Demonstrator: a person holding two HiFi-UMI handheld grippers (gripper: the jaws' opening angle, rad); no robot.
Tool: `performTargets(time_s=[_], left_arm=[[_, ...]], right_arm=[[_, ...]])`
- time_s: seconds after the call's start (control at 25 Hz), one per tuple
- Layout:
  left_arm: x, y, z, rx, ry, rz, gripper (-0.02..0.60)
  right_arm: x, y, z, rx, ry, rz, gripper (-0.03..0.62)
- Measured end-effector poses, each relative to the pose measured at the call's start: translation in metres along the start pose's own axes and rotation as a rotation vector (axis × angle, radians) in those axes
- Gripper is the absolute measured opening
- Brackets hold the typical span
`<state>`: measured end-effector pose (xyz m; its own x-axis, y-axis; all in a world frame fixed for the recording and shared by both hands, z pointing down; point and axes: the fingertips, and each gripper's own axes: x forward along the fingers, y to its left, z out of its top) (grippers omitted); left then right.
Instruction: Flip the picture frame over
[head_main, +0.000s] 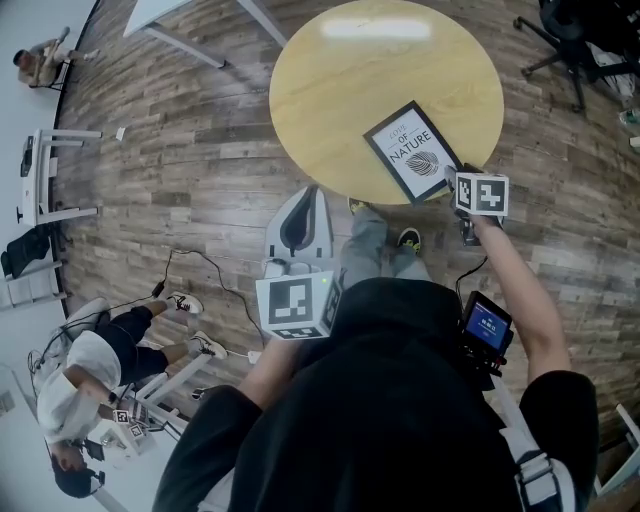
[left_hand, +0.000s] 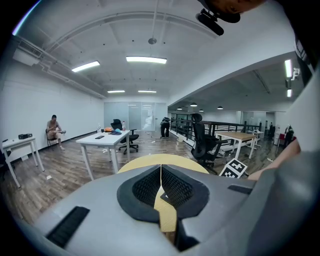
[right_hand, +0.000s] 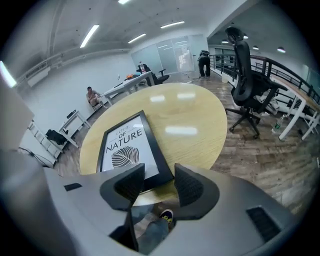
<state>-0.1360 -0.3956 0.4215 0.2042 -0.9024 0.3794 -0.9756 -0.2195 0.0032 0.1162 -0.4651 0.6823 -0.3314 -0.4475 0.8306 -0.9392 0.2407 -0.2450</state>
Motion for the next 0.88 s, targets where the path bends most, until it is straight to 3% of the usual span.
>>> performTargets(time_s=[0.12, 0.32, 0.44, 0.88], left_arm=[[0.002, -0.004, 0.0, 0.004, 0.0, -0.006, 0.023], [0.005, -0.009, -0.005, 0.003, 0.006, -0.011, 0.023], [0.005, -0.013, -0.008, 0.001, 0.005, -0.015, 0.023], [0.011, -0.026, -0.004, -0.002, -0.012, -0.036, 0.023]], right_arm=[[0.002, -0.001, -0.006, -0.05, 0.01, -0.024, 0.181], [0.007, 0.011, -0.001, -0.358, -0.006, -0.088, 0.181], [0.0, 0.02, 0.005, -0.459, -0.038, -0.089, 0.181], [-0.065, 0.069, 0.06, -0.758, -0.314, -0.122, 0.179]])
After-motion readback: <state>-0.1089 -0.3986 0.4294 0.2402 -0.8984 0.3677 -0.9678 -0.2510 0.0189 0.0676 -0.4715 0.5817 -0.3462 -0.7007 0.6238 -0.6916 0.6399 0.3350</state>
